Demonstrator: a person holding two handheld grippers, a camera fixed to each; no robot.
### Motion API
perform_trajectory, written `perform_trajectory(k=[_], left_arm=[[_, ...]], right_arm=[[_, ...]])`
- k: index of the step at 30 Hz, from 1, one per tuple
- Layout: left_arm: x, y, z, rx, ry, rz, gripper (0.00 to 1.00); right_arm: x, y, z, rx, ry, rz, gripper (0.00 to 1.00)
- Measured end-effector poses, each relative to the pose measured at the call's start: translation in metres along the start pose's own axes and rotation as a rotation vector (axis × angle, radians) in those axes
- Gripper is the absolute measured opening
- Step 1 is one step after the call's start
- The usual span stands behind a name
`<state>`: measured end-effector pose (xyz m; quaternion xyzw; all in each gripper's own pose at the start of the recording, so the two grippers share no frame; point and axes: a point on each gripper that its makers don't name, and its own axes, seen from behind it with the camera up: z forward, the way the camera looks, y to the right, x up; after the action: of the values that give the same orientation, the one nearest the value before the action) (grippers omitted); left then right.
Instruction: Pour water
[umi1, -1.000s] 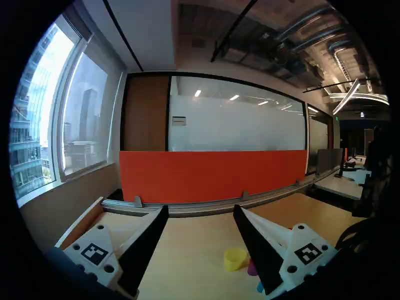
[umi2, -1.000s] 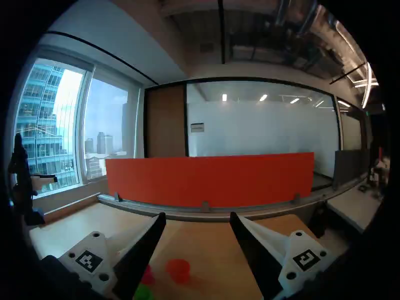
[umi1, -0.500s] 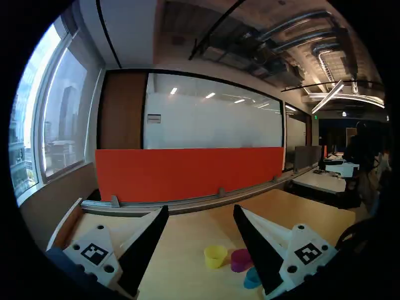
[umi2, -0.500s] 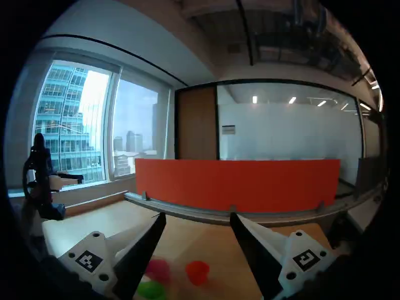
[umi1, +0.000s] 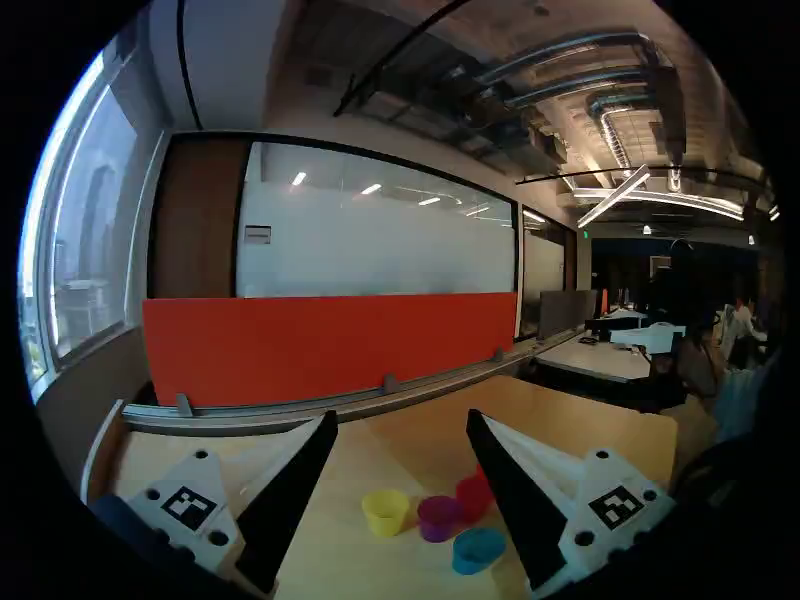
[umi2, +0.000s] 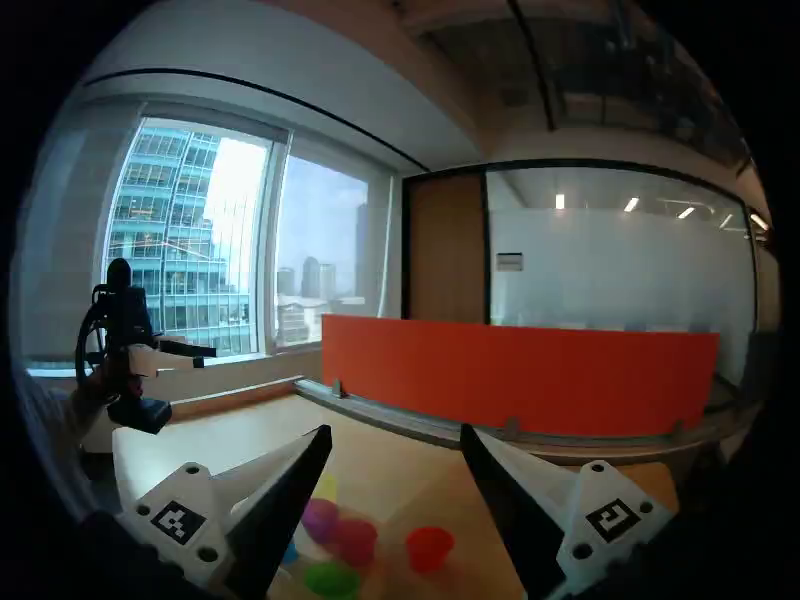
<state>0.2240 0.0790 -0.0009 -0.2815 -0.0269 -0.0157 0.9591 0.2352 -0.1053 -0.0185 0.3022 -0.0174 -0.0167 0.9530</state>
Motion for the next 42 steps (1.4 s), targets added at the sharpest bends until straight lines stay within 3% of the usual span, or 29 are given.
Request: perform_trajectory(k=[8,21,30,42], left_arm=[[-0.005,0.012,0.003,-0.066,-0.013,-0.030,0.96],[-0.020,0.015,0.013,-0.106,-0.051,0.008,0.96],[-0.034,0.026,0.019,-0.156,-0.070,0.036,0.96],[-0.076,0.036,0.024,-0.208,-0.141,0.042,0.96]], right_arm=[[-0.005,-0.008,0.006,0.063,-0.018,-0.010,0.99],[-0.027,-0.019,0.007,0.157,-0.087,-0.037,0.99],[-0.047,-0.033,0.004,0.227,-0.139,-0.077,0.99],[-0.076,-0.041,0.004,0.276,-0.203,-0.104,0.99]])
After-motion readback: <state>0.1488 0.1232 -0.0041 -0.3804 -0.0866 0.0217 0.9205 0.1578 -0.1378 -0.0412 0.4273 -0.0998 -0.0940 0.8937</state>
